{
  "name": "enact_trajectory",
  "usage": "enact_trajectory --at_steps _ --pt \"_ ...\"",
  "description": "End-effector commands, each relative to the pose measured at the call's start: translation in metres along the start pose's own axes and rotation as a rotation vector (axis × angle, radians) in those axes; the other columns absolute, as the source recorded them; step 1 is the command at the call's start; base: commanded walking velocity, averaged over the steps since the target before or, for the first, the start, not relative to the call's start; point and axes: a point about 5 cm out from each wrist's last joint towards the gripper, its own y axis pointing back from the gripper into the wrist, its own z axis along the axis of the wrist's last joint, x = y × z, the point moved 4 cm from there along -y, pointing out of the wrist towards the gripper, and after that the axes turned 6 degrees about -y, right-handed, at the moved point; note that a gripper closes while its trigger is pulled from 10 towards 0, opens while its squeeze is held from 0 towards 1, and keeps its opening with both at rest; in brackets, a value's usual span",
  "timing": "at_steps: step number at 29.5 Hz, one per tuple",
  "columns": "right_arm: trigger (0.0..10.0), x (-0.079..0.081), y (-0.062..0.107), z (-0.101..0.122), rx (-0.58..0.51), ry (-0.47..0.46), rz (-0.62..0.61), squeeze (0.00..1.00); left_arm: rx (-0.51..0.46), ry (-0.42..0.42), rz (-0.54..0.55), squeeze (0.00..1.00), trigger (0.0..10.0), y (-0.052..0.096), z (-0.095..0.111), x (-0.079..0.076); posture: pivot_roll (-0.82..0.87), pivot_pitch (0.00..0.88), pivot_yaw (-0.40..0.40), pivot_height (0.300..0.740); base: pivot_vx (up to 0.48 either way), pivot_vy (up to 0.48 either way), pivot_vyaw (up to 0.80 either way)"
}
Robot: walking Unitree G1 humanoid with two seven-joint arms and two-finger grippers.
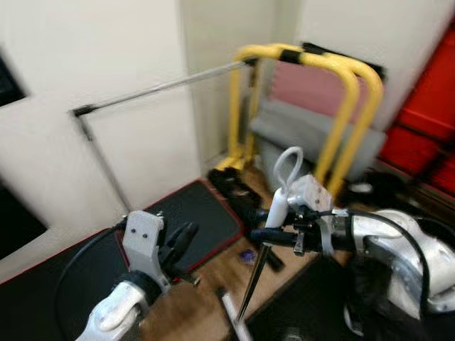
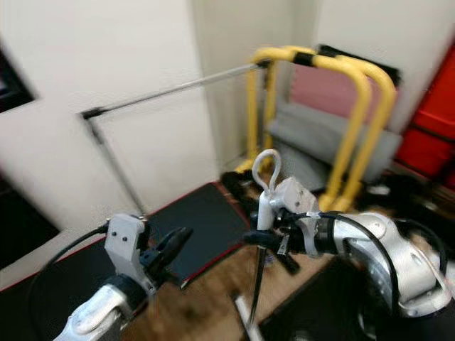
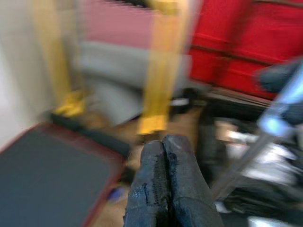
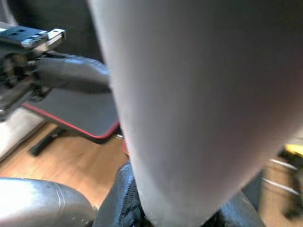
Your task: Sweep floor
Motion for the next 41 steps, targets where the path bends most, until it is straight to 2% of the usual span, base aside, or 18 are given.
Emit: enact_trajectory --at_steps 1,15,26,41 --pt "10.0 0.001 0.000 0.004 -0.002 0.035 -0.002 0.00 0.003 -0.003 -0.003 0.00 10.0 0.002 0.000 0.003 -0.14 0.049 -0.004 0.740 0.000 0.000 -0.80" --pt "10.0 0.003 -0.002 0.009 -0.018 0.079 0.009 0.00 -0.002 0.021 -0.002 0.00 10.0 0.001 0.000 0.006 -0.14 0.050 -0.006 0.740 0.000 0.000 -0.80" --pt "10.0 0.002 -0.005 0.026 -0.084 0.135 0.005 0.00 -0.015 0.034 0.010 0.00 10.0 0.000 0.003 0.009 -0.15 0.048 -0.007 0.740 0.000 0.000 -0.80" --pt "10.0 -0.002 -0.007 0.034 -0.121 0.180 -0.013 0.00 -0.009 0.046 0.024 0.00 10.0 -0.001 0.003 0.010 -0.15 0.051 -0.009 0.740 0.000 0.049 0.00"
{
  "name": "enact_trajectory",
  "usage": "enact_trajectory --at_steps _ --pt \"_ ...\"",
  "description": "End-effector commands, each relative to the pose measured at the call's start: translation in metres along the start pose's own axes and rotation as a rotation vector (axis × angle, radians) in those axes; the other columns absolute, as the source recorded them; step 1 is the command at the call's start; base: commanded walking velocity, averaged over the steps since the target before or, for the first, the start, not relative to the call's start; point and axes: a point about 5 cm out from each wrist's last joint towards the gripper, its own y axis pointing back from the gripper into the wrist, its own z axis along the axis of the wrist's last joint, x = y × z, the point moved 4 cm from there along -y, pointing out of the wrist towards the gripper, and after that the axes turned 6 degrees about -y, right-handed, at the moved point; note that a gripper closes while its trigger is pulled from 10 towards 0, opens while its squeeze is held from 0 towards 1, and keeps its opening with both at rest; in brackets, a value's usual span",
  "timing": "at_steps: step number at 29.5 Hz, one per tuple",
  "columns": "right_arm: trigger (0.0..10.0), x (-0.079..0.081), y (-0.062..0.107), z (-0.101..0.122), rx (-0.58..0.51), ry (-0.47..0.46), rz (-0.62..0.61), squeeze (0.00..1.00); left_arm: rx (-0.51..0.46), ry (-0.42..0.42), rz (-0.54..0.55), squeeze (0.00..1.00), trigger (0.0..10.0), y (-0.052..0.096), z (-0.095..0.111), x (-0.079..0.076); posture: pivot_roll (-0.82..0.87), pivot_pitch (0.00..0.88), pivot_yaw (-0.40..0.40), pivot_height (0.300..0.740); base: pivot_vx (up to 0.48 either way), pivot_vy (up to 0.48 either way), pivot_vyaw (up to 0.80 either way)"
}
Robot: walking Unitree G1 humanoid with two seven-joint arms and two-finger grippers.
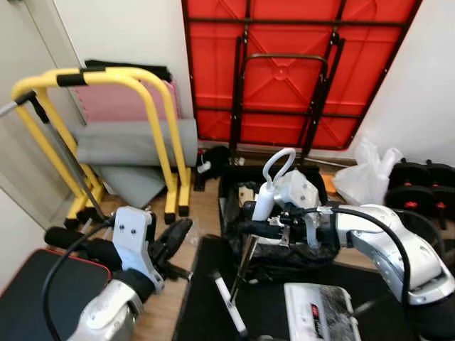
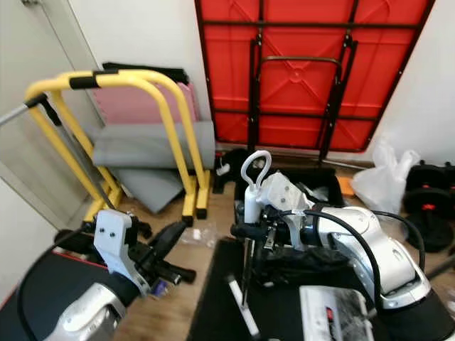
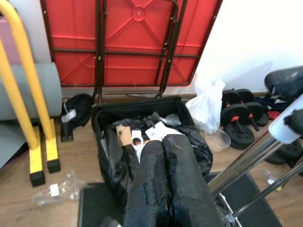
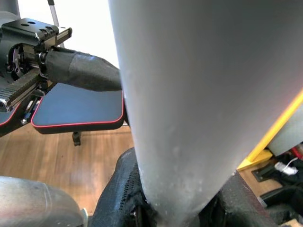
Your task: Sweep floor
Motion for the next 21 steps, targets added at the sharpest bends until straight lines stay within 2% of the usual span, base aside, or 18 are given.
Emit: enact_trajectory --at_steps 1,4,9,11,12,13,17,19,21 --pt "10.0 -0.003 0.001 0.020 -0.067 0.085 -0.005 0.00 0.015 0.003 0.015 0.00 10.0 0.000 -0.002 0.004 -0.15 0.051 -0.009 0.740 0.000 0.480 0.00" --pt "10.0 -0.003 0.001 0.023 -0.077 0.092 0.003 0.00 0.004 0.002 0.030 0.00 10.0 -0.001 0.001 0.006 -0.15 0.051 -0.009 0.740 0.000 0.480 0.00" --pt "10.0 -0.002 0.003 0.029 -0.081 0.125 0.054 0.00 -0.019 -0.070 0.049 0.00 10.0 -0.006 0.009 0.013 -0.16 0.047 -0.007 0.740 0.000 0.000 0.00" --pt "10.0 -0.001 0.003 0.033 -0.066 0.164 0.115 0.00 -0.043 -0.144 0.041 0.00 10.0 -0.013 0.019 0.014 -0.16 0.045 -0.005 0.740 0.000 0.000 0.00" --pt "10.0 -0.001 0.003 0.033 -0.066 0.164 0.115 0.00 -0.043 -0.144 0.041 0.00 10.0 -0.013 0.019 0.014 -0.16 0.045 -0.005 0.740 0.000 0.000 0.00" --pt "10.0 -0.001 0.002 0.035 -0.058 0.187 0.148 0.00 -0.065 -0.182 0.026 0.00 10.0 -0.018 0.026 0.012 -0.17 0.039 0.002 0.740 0.000 0.000 0.00" --pt "10.0 -0.011 0.001 0.058 -0.060 0.272 0.247 0.00 -0.144 -0.340 -0.068 0.00 10.0 -0.038 0.053 0.001 -0.16 0.030 0.011 0.740 0.000 0.000 0.00" --pt "10.0 -0.012 0.002 0.062 -0.064 0.281 0.266 0.00 -0.150 -0.360 -0.080 0.00 10.0 -0.040 0.055 0.000 -0.16 0.029 0.011 0.740 0.000 0.000 0.00" --pt "10.0 -0.011 0.004 0.074 -0.084 0.303 0.337 0.00 -0.141 -0.438 -0.128 0.00 10.0 -0.050 0.053 -0.003 -0.15 0.022 0.014 0.740 0.000 0.000 0.00"
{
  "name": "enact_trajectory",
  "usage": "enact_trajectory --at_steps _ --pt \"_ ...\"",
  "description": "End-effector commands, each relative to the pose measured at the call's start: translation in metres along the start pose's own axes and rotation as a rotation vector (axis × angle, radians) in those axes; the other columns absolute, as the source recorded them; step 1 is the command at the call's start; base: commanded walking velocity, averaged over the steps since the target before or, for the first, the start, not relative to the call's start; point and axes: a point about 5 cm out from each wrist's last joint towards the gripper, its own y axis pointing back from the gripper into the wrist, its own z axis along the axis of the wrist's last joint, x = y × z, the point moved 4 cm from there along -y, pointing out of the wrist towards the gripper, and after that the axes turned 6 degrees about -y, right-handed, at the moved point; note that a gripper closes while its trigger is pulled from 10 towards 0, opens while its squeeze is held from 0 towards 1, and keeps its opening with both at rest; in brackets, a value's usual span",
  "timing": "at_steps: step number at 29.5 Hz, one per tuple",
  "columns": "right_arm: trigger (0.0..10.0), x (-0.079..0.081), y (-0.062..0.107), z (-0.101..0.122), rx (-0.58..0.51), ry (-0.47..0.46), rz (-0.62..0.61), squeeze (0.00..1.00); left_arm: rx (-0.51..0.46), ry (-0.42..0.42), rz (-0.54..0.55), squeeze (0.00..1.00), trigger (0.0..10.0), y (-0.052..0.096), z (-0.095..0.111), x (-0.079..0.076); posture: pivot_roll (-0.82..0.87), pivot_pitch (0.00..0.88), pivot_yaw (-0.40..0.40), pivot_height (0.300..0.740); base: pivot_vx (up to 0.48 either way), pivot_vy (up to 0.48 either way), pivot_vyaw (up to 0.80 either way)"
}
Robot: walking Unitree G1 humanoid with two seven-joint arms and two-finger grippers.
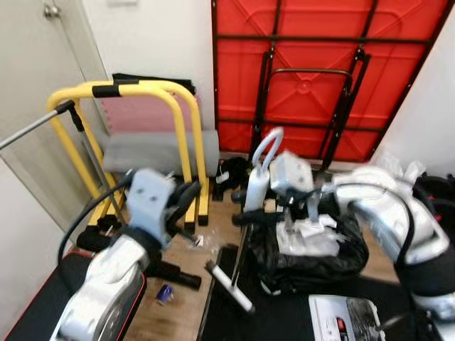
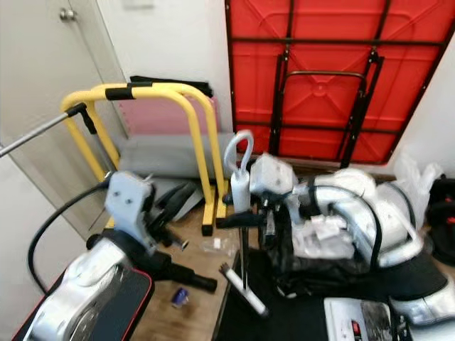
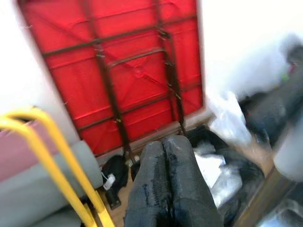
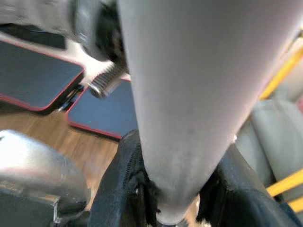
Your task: Sweep floor
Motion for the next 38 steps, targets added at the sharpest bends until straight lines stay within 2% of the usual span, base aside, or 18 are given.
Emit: enact_trajectory --at_steps 1,2,4,6,7,10,17,23,24,27,28,29,30,32,33,35,36,38 --pt "10.0 -0.003 0.006 0.021 -0.043 0.074 0.057 0.00 0.033 -0.067 -0.087 0.00 10.0 -0.006 -0.011 -0.009 -0.16 0.016 0.019 0.740 0.000 0.000 0.00" --pt "10.0 -0.003 0.006 0.021 -0.043 0.074 0.057 0.00 0.033 -0.067 -0.087 0.00 10.0 -0.006 -0.011 -0.009 -0.16 0.016 0.019 0.740 0.000 0.000 0.00" --pt "10.0 -0.008 0.011 0.027 -0.030 0.085 0.112 0.00 0.041 -0.151 -0.179 0.00 10.0 -0.015 -0.016 -0.019 -0.16 0.009 0.027 0.740 0.000 0.000 0.00" --pt "10.0 -0.012 0.013 0.029 -0.022 0.090 0.124 0.00 0.043 -0.178 -0.222 0.00 10.0 -0.018 -0.018 -0.024 -0.16 0.007 0.029 0.740 0.000 0.000 0.00" --pt "10.0 -0.018 0.015 0.033 -0.019 0.099 0.136 0.00 0.036 -0.160 -0.274 1.00 10.0 -0.019 -0.018 -0.030 -0.16 0.006 0.033 0.740 0.000 0.000 0.00" --pt "10.0 -0.022 0.017 0.042 -0.034 0.109 0.166 0.00 0.020 -0.123 -0.339 1.00 10.0 -0.019 -0.015 -0.037 -0.16 0.006 0.033 0.740 0.000 0.000 0.00" --pt "10.0 -0.023 0.018 0.046 -0.046 0.110 0.194 0.00 0.013 -0.121 -0.362 1.00 10.0 -0.018 -0.014 -0.038 -0.16 0.006 0.033 0.740 0.000 0.000 0.00" --pt "10.0 -0.019 0.021 0.053 -0.055 0.120 0.268 0.00 -0.018 -0.089 -0.445 1.00 10.0 -0.007 -0.007 -0.036 -0.17 0.000 0.039 0.740 0.000 0.000 0.00" --pt "10.0 -0.014 0.020 0.059 -0.084 0.119 0.322 0.00 -0.053 -0.059 -0.537 1.00 10.0 0.000 0.004 -0.040 -0.17 0.000 0.037 0.740 0.000 0.000 0.00" --pt "10.0 -0.014 0.020 0.059 -0.084 0.119 0.322 0.00 -0.053 -0.059 -0.537 1.00 10.0 0.000 0.004 -0.040 -0.17 0.000 0.037 0.740 0.000 0.000 0.00" --pt "10.0 -0.009 0.019 0.064 -0.110 0.120 0.365 0.00 -0.084 -0.036 -0.645 1.00 10.0 0.009 0.014 -0.049 -0.17 0.000 0.036 0.740 0.000 0.000 0.00" --pt "10.0 -0.009 0.019 0.064 -0.110 0.120 0.365 0.00 -0.084 -0.036 -0.645 1.00 10.0 0.009 0.014 -0.049 -0.17 0.000 0.036 0.740 0.000 0.000 0.00" --pt "10.0 -0.007 0.018 0.069 -0.129 0.124 0.393 0.00 -0.101 -0.027 -0.712 1.00 10.0 0.015 0.022 -0.046 -0.18 0.000 0.036 0.740 0.000 0.000 0.00" --pt "10.0 -0.007 0.018 0.069 -0.129 0.124 0.393 0.00 -0.101 -0.027 -0.712 1.00 10.0 0.015 0.022 -0.046 -0.18 0.000 0.036 0.740 0.000 0.000 0.00" --pt "10.0 -0.006 0.019 0.074 -0.142 0.133 0.401 0.00 -0.101 -0.043 -0.733 1.00 10.0 0.018 0.027 -0.028 -0.18 0.000 0.038 0.740 0.000 0.000 0.00" --pt "10.0 -0.006 0.019 0.074 -0.142 0.133 0.401 0.00 -0.101 -0.043 -0.733 1.00 10.0 0.018 0.027 -0.028 -0.18 0.000 0.038 0.740 0.000 0.000 0.00" --pt "10.0 -0.008 0.021 0.078 -0.152 0.147 0.399 0.00 -0.101 -0.064 -0.774 1.00 10.0 0.022 0.033 -0.017 -0.18 0.000 0.038 0.740 0.000 0.000 0.00" --pt "10.0 -0.009 0.023 0.083 -0.164 0.159 0.395 0.00 -0.099 -0.079 -0.823 1.00 10.0 0.027 0.036 -0.013 -0.18 0.000 0.038 0.740 0.000 0.000 0.00"
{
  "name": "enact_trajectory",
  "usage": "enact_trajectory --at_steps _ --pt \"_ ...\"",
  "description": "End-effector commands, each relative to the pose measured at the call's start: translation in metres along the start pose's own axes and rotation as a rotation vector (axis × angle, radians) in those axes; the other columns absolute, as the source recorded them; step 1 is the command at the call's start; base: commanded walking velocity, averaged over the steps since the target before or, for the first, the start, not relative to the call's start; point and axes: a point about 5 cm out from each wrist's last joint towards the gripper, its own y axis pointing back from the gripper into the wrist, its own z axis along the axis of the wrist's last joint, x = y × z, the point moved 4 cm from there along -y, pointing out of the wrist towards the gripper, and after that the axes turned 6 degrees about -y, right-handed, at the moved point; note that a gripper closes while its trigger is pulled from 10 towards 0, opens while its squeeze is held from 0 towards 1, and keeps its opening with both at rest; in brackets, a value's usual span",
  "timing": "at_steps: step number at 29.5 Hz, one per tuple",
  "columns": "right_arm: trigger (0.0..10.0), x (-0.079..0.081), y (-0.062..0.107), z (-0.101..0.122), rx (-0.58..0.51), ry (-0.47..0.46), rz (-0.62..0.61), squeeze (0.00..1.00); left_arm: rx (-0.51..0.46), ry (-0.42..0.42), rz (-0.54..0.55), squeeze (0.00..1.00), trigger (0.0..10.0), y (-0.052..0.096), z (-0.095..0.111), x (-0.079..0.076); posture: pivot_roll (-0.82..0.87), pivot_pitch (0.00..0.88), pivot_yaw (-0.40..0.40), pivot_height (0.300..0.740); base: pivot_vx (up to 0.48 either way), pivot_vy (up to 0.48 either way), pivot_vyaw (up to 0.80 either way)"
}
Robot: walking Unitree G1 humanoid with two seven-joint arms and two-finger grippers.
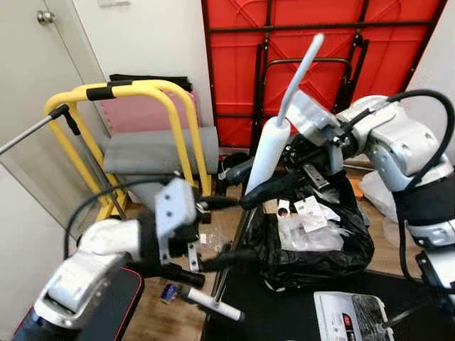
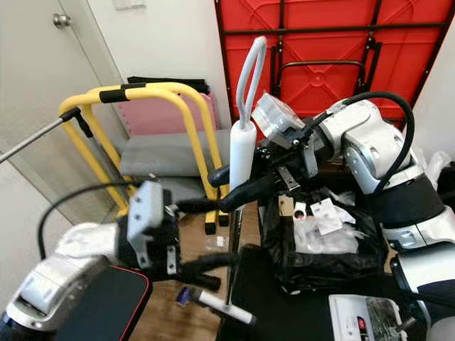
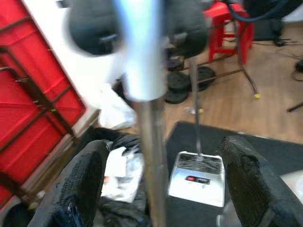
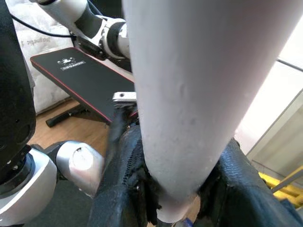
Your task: Sweep floor
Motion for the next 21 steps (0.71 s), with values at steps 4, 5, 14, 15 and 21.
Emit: enact_trajectory --at_steps 4,5,14,15,21 --pt "10.0 0.001 0.003 0.027 -0.039 0.110 0.014 0.00 0.002 -0.018 -0.211 1.00 10.0 0.005 0.006 -0.013 -0.18 0.000 0.043 0.740 0.000 0.000 0.00" --pt "10.0 0.002 0.003 0.029 -0.044 0.117 0.018 0.00 0.002 -0.028 -0.178 1.00 10.0 0.003 0.003 -0.005 -0.18 0.000 0.043 0.740 0.000 0.000 0.00" --pt "10.0 0.000 0.006 0.034 -0.055 0.134 0.003 0.00 0.013 -0.061 -0.122 1.00 10.0 0.004 -0.003 0.010 -0.19 0.000 0.049 0.740 0.000 0.000 0.00" --pt "10.0 -0.001 0.008 0.037 -0.067 0.142 -0.005 0.00 0.020 -0.069 -0.124 0.76 10.0 0.001 -0.004 0.010 -0.19 0.000 0.053 0.740 0.000 0.000 0.00" --pt "10.0 -0.002 0.007 0.047 -0.114 0.167 -0.008 0.00 0.027 -0.080 -0.088 0.00 10.0 -0.009 -0.012 0.014 -0.19 0.000 0.059 0.740 0.000 0.000 0.00"
